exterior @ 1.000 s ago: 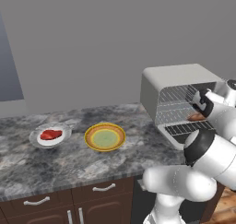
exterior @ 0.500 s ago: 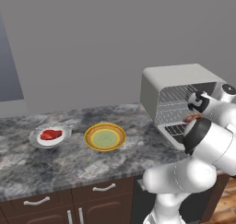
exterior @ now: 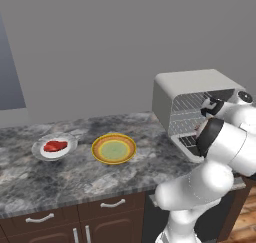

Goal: Open the toaster oven door. Place the baguette on the bottom rack in the toaster oven and place the steak on the top rack.

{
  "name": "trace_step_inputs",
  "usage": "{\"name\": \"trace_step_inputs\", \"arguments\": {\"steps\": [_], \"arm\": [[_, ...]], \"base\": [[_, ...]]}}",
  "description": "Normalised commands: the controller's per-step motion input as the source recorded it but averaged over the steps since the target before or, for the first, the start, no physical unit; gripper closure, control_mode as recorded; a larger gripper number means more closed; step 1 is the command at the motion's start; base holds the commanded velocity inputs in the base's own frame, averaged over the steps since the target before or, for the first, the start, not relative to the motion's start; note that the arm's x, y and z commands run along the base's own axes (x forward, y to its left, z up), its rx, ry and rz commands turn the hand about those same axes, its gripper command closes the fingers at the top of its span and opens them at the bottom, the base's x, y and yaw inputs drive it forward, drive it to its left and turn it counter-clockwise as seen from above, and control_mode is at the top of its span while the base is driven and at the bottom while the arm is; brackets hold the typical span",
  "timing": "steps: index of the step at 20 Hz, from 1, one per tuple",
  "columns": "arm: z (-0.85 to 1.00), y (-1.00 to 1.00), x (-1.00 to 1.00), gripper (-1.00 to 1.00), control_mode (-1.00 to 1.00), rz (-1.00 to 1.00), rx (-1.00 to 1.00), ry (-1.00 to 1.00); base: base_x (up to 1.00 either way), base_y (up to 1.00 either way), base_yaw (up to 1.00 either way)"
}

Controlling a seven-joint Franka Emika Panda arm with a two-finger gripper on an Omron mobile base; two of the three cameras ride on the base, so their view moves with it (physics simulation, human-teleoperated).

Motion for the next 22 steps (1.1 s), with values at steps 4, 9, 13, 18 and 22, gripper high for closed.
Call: {"name": "trace_step_inputs", "arguments": {"steps": [4,9,13,18,22], "arm": [[-0.22,0.00,0.35,1.00,-1.00,0.00,0.00,0.00],[-0.14,0.00,0.29,1.00,-1.00,0.02,0.02,0.00],[-0.25,0.00,0.24,1.00,-1.00,0.04,0.01,0.00],[-0.33,0.00,0.19,1.00,-1.00,0.05,0.00,0.00],[-0.35,0.00,0.11,1.00,-1.00,0.04,0.00,0.00]], "base": [[0.00,0.00,0.00],[0.00,0.00,0.00],[0.00,0.00,0.00],[0.00,0.00,0.00],[0.00,0.00,0.00]]}}
